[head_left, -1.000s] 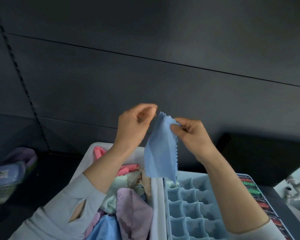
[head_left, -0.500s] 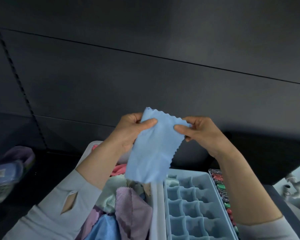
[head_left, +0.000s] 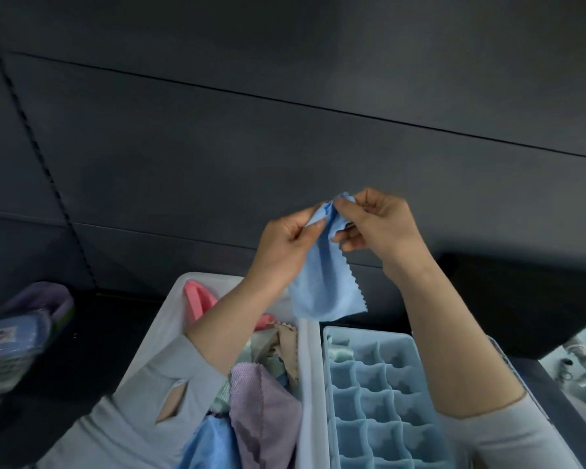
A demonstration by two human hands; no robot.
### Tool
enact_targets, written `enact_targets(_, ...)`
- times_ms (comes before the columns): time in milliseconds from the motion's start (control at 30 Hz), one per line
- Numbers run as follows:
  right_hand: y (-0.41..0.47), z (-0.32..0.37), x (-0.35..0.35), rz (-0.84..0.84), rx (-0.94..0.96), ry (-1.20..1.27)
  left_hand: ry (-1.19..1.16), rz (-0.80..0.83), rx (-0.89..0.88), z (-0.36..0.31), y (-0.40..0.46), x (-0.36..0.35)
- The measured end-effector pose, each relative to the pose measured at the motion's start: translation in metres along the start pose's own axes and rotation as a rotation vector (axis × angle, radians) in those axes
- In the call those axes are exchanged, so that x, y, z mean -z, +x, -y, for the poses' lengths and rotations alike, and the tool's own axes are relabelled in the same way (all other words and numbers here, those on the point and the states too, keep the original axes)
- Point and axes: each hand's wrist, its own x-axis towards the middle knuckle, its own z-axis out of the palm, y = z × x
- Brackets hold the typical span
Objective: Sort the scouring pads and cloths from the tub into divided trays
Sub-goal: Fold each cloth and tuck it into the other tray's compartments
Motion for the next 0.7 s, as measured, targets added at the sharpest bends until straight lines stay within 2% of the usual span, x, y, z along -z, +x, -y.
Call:
enact_targets(100, -0.002, 0.003, -0.006, 0.037, 0.022, 0.027, 0.029, -0.034, -0.054, -0.003, -0.002, -0.005)
enact_targets(233, -0.002, -0.007, 0.011, -0.016, 0.03, -0.136, 0.01, -0.133, -0.011, 0.003, 0.001, 0.007)
enact_targets(300, -0.001, -0.013, 0.022, 0.02, -0.006, -0.193, 0.024, -0.157, 0.0, 0.002, 0.002, 0.015)
enact_targets(433, -0.001, -0.021, 0.027, 0.077, -0.011, -0.16, 0.073, -0.125, 0.015, -0.002, 0.004, 0.022)
enact_targets(500, -0.003, -0.02, 0.029, 0.137, 0.015, -0.222, 0.094, -0.101, -0.02, -0.005, 0.004, 0.025)
enact_targets(600, -0.005, -0.013, 0.025, 0.226, 0.116, -0.387, 0.182, -0.013, -0.087, -0.008, 0.004, 0.027)
enact_targets(700, -0.005, -0.007, 0.017, 0.217, 0.205, -0.394, 0.243, 0.012, -0.12, -0.008, 0.004, 0.026)
